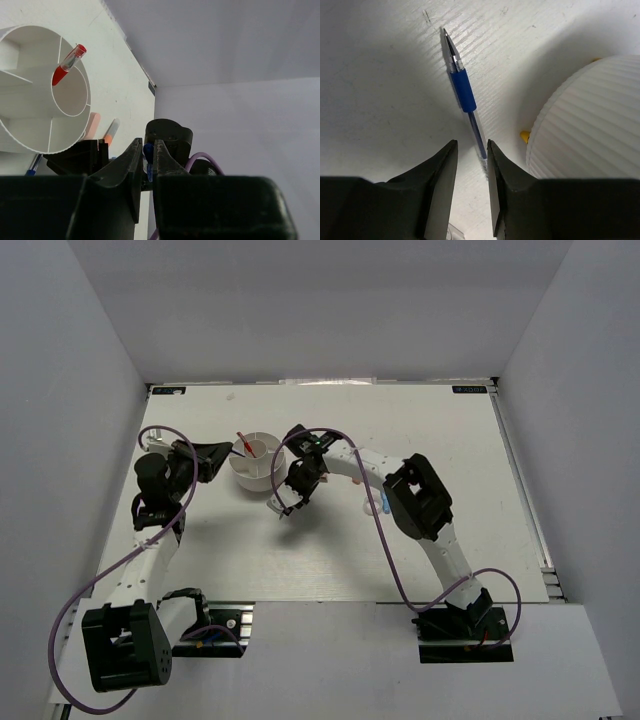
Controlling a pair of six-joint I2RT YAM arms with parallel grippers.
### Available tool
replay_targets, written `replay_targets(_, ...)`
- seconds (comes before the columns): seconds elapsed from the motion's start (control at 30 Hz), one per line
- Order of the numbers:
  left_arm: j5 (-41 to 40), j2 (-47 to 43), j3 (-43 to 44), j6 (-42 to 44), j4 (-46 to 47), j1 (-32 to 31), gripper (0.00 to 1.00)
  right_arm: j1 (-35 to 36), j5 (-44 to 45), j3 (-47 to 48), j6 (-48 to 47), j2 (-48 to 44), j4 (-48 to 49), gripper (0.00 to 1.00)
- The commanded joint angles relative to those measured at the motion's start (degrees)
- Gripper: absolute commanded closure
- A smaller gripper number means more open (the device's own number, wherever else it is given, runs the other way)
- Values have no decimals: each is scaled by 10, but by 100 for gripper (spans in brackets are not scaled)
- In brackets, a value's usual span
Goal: Sort the stationery into containers
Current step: Move the pen to the center of the board.
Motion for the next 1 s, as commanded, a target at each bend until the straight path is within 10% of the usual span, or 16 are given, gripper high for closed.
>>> replay_targets(0.0, 4, -16, -2, 0, 13, 8, 100, 3, 10, 37, -46, 24, -49, 64)
replay_targets(0.63, 1, -33, -17, -1, 12, 19, 100, 10, 149, 84, -206, 93, -209, 76)
replay_targets(0.97, 10, -33, -8, 3, 2, 29, 100, 17, 174, 31, -145, 55, -265, 82)
